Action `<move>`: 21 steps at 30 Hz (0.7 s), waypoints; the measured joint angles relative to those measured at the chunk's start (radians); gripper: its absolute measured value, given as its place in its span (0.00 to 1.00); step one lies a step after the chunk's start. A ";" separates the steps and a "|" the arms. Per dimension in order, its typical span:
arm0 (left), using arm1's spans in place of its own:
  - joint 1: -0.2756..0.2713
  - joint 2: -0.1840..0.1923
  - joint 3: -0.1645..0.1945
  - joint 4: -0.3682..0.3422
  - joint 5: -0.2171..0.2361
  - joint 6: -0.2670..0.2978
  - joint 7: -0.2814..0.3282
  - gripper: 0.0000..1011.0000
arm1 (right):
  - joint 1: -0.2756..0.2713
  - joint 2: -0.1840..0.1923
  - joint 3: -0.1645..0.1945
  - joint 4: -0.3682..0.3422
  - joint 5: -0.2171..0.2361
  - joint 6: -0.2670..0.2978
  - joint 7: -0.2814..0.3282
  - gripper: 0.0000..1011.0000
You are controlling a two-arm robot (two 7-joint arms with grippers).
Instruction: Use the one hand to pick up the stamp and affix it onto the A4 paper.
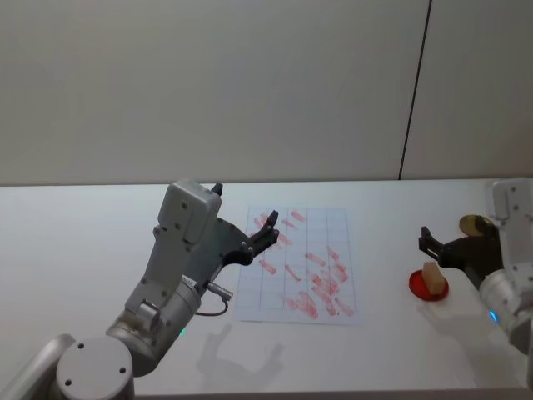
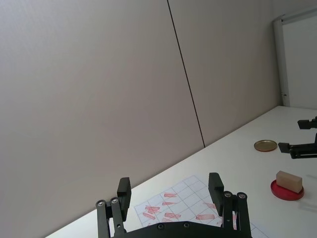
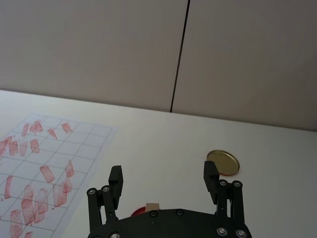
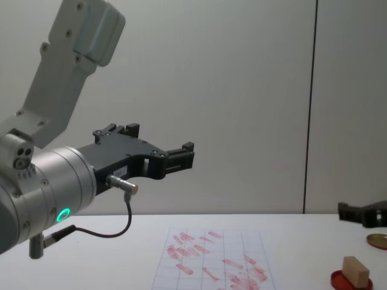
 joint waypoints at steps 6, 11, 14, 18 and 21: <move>0.000 0.000 0.000 0.000 0.000 0.000 0.000 0.98 | -0.041 0.016 0.008 -0.073 0.006 -0.011 -0.002 0.99; 0.000 0.000 0.000 0.000 0.000 0.000 0.000 0.98 | -0.065 0.025 0.012 -0.115 0.009 -0.017 -0.003 0.99; 0.000 0.000 0.000 0.000 0.000 0.000 0.000 0.98 | -0.074 0.029 0.014 -0.130 0.010 -0.019 -0.004 0.99; 0.000 0.000 0.000 0.000 0.000 0.000 0.000 0.98 | -0.083 0.032 0.016 -0.147 0.012 -0.022 -0.004 0.99; 0.000 0.000 0.000 0.000 0.000 0.000 0.000 0.98 | -0.089 0.034 0.017 -0.157 0.013 -0.022 -0.005 0.99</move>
